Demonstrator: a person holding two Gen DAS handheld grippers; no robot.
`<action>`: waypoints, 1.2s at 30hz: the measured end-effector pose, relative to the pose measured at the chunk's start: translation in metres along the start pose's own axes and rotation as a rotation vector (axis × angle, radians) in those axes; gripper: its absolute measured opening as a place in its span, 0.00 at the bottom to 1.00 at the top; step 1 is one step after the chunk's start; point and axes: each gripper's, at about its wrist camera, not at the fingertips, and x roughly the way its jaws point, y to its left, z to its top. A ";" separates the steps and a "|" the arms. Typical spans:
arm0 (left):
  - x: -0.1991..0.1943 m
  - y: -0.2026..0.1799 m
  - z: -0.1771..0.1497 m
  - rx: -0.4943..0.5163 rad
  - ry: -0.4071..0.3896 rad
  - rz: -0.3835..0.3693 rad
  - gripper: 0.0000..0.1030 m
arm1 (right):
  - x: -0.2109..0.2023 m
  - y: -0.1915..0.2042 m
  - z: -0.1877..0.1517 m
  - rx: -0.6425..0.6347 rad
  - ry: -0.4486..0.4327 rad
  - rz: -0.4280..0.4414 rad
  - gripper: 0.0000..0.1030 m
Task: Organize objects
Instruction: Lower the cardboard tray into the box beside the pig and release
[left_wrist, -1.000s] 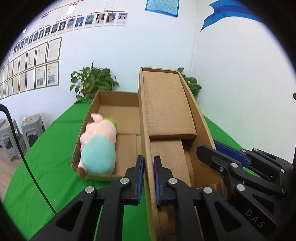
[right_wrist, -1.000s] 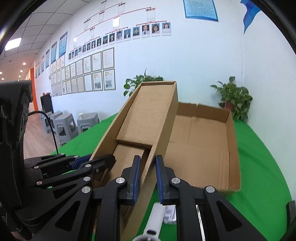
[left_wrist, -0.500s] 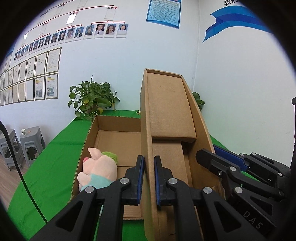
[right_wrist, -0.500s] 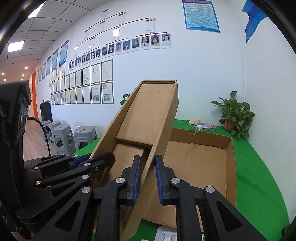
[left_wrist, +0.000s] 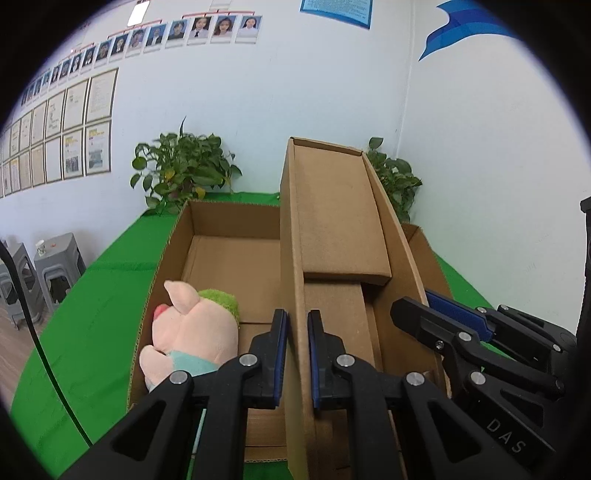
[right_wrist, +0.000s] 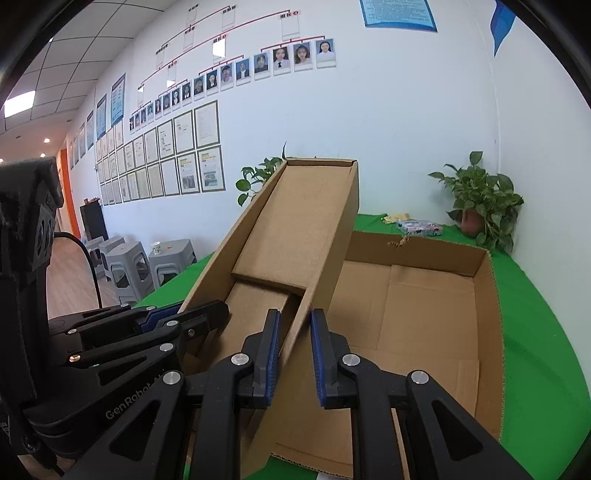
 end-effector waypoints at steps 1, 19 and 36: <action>0.006 0.003 -0.002 -0.005 0.017 0.000 0.10 | 0.008 -0.002 -0.001 -0.002 0.009 0.002 0.14; 0.083 0.032 -0.046 -0.015 0.221 0.079 0.10 | 0.176 -0.036 -0.066 0.078 0.257 0.082 0.14; 0.042 0.048 -0.047 -0.057 0.158 0.031 0.17 | 0.242 -0.025 -0.089 0.048 0.339 0.043 0.10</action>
